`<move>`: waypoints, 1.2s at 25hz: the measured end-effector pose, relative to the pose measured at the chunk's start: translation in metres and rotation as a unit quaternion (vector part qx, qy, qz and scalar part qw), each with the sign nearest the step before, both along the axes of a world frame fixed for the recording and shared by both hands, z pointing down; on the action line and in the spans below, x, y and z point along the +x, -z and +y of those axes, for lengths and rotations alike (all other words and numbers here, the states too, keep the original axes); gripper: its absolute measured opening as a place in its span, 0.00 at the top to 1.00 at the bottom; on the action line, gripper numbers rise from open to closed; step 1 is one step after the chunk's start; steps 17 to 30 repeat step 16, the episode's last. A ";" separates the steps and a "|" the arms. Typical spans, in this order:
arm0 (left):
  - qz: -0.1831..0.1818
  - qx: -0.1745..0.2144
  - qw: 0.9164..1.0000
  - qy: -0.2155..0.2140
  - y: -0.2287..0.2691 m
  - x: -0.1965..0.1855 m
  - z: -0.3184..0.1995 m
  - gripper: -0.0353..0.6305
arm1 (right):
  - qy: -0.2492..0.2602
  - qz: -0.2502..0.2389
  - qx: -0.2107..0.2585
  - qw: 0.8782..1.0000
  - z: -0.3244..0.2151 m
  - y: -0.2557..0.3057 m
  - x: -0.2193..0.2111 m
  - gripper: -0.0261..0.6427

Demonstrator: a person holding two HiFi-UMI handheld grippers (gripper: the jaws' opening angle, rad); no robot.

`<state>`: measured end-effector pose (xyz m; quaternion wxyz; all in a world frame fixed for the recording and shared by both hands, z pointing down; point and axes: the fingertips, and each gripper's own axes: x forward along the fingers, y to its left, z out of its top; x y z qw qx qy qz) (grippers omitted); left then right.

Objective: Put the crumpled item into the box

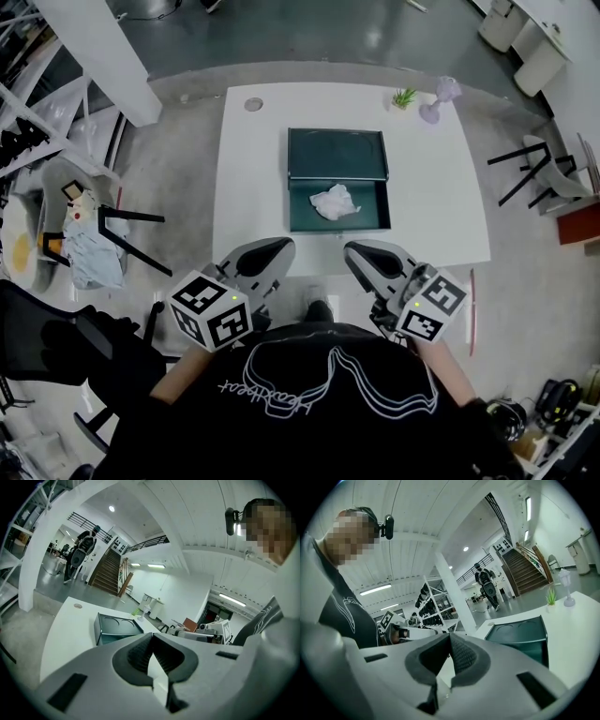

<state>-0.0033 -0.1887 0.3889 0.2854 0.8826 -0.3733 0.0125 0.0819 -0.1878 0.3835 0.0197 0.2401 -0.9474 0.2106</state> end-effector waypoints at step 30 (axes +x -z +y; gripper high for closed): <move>0.001 -0.001 1.000 -0.005 0.001 0.003 -0.001 0.94 | -0.007 0.011 0.009 1.000 0.000 0.003 0.002 0.96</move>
